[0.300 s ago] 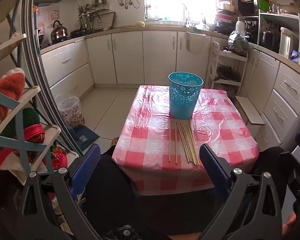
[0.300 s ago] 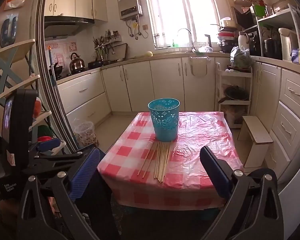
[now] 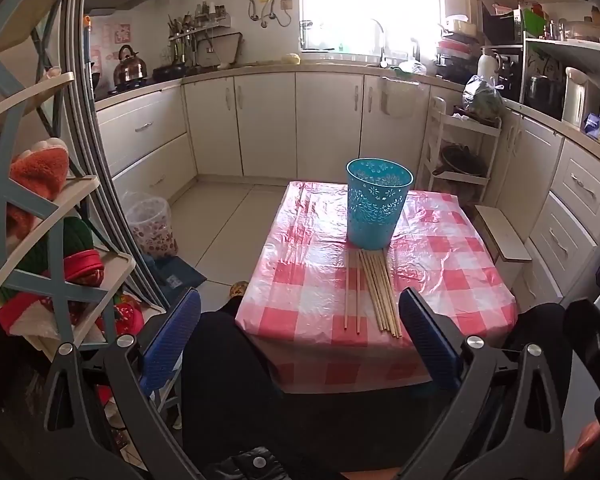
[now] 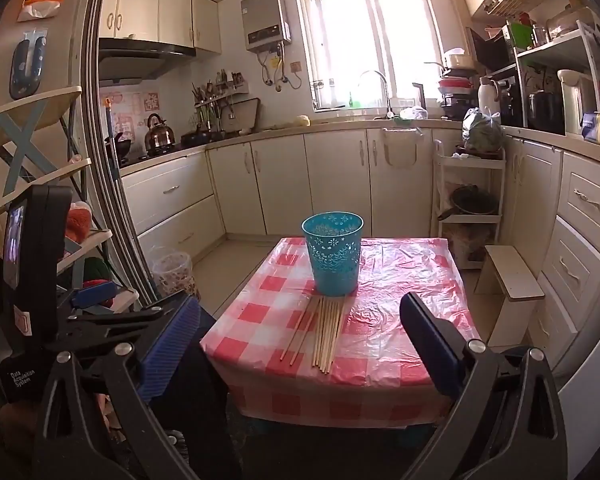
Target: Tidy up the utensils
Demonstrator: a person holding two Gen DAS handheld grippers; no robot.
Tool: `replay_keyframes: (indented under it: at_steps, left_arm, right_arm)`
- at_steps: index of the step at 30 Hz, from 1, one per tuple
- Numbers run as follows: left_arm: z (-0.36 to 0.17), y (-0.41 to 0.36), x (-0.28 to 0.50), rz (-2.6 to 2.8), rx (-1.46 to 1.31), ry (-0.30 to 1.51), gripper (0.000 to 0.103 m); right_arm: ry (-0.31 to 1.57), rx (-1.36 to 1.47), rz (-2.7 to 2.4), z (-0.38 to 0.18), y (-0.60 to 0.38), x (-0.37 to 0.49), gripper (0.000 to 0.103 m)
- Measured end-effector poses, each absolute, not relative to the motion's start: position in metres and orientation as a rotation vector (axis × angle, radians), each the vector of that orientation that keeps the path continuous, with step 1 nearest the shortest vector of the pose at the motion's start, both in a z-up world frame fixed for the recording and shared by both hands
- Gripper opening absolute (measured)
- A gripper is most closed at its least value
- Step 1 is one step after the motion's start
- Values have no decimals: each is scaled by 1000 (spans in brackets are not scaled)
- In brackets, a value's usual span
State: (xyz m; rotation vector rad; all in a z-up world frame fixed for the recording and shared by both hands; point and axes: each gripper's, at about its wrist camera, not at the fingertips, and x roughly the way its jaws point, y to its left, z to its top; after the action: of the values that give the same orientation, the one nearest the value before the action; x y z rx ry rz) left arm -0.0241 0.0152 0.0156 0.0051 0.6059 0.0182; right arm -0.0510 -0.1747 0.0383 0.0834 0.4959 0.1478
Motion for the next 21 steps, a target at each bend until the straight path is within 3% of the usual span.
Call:
replay_keyframes:
  at_steps: [21]
  left_arm:
    - [17, 19, -29, 30, 4, 613, 95]
  right_arm:
    - [550, 85, 163, 30, -173, -45, 96]
